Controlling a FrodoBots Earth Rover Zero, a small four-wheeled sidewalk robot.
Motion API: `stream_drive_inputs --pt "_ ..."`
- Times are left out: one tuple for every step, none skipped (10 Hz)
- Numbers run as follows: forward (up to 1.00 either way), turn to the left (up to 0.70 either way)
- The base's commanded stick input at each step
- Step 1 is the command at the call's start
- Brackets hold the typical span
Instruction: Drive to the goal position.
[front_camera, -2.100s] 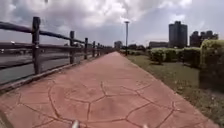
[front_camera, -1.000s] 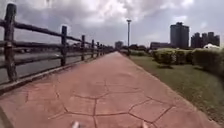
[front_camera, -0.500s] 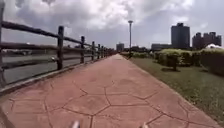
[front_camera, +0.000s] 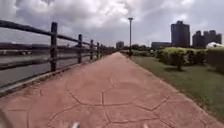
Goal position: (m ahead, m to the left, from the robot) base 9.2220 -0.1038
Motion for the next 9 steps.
stream_drive_inputs --pt "0.7 0.02" --pt "0.7 0.02" --pt "0.7 0.02" --pt "0.7 0.02" --pt "0.7 0.02" --pt "0.7 0.02" --pt "0.7 0.03" --pt "0.7 0.03" --pt "0.7 0.03"
